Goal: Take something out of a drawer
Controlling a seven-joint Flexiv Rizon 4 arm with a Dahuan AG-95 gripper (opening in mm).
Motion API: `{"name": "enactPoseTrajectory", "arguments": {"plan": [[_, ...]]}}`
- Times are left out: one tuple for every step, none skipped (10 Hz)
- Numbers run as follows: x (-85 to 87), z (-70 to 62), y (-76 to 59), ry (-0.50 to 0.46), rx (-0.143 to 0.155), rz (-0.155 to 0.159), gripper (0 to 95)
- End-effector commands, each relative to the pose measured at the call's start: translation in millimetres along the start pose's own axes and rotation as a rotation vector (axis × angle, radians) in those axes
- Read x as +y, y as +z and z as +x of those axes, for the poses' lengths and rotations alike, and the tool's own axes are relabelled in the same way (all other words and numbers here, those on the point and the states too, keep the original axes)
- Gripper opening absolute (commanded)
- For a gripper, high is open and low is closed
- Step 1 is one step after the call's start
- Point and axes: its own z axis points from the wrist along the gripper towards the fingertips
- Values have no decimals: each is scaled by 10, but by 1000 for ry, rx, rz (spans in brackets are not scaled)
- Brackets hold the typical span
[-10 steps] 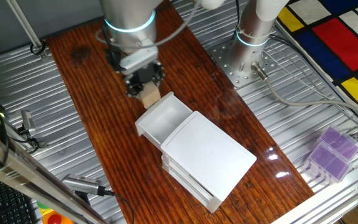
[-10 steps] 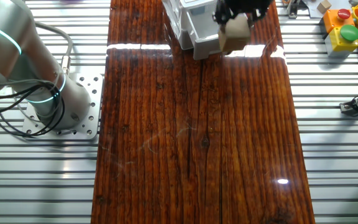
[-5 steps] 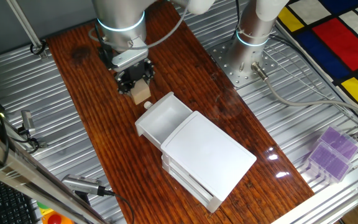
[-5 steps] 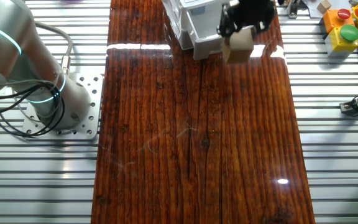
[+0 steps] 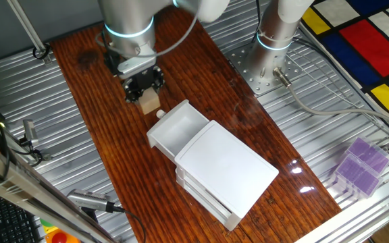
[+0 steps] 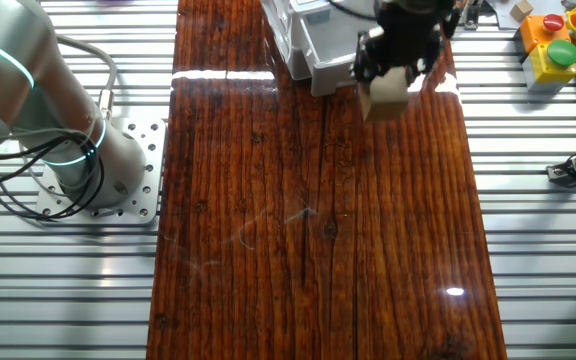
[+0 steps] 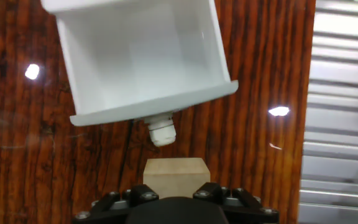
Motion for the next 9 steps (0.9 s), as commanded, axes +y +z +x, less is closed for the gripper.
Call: {"name": "enactPoseTrajectory", "arguments": {"plan": [[-18, 30, 156, 15, 2, 6, 0], [-31, 41, 272, 23, 1, 13, 0], [-34, 48, 388, 42, -7, 16, 0], [-27, 50, 502, 63, -10, 20, 0], [-10, 46, 605, 87, -13, 27, 0], [21, 40, 722, 111, -14, 31, 0], [43, 36, 780, 127, -17, 32, 0], [75, 27, 853, 155, -18, 33, 0], [96, 13, 879, 172, -13, 33, 0]]}}
